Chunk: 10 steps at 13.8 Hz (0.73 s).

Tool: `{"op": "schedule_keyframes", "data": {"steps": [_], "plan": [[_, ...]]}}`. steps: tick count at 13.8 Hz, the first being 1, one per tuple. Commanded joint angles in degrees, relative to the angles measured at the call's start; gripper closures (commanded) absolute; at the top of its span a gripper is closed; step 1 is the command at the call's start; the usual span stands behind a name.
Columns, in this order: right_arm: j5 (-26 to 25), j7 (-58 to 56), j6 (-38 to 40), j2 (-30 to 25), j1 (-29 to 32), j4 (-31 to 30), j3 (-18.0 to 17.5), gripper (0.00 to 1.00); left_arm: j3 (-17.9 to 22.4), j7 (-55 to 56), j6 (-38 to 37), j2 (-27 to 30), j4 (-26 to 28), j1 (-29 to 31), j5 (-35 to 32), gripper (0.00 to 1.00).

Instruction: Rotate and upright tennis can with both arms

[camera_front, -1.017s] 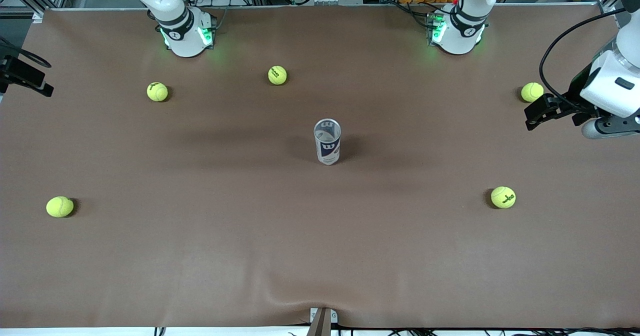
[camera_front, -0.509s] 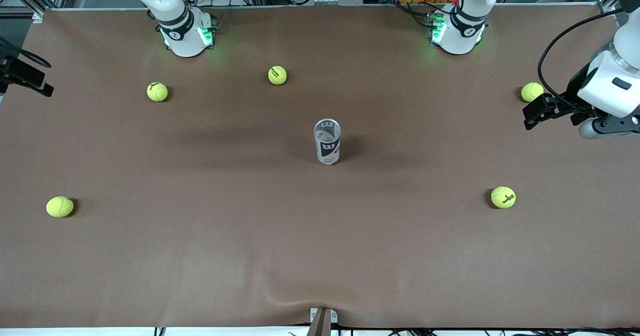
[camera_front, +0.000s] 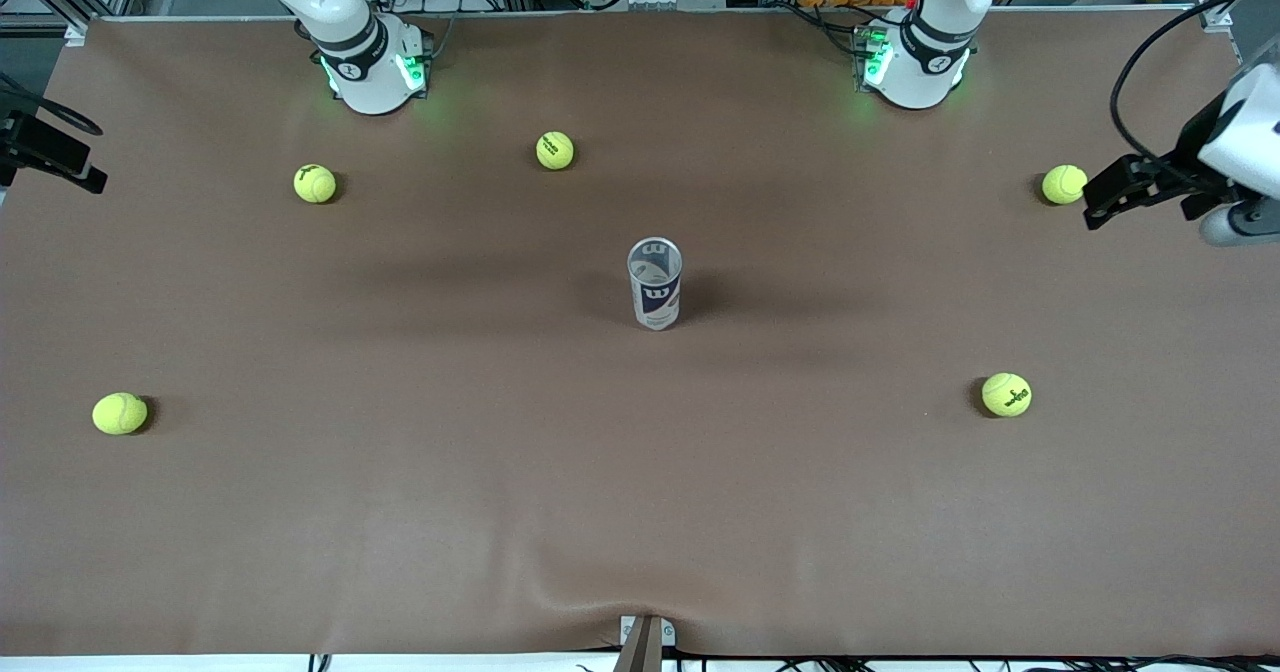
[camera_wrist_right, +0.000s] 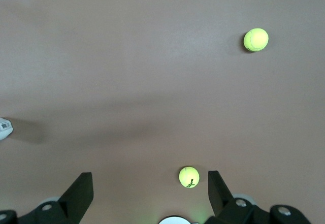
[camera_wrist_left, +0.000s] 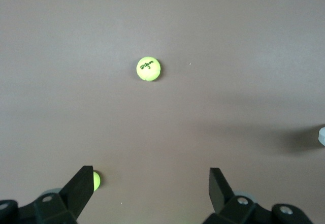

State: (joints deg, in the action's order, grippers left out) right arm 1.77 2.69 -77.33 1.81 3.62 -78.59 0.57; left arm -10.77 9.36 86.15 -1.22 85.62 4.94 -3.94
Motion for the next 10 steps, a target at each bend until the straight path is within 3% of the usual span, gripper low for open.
{"op": "schedule_keyframes", "data": {"steps": [1, 10], "plan": [[-0.37, 0.39, 0.78, 0.47, 0.95, 1.34, -0.84, 0.00, 2.51, -1.89, -0.98, 2.97, 2.27, -0.89, 2.44, 0.00], [-0.37, 0.39, 0.78, 0.47, 0.95, 1.34, -0.84, 0.00, 2.51, -1.80, -2.39, 4.30, 2.72, -0.72, 4.02, 0.00]]}}
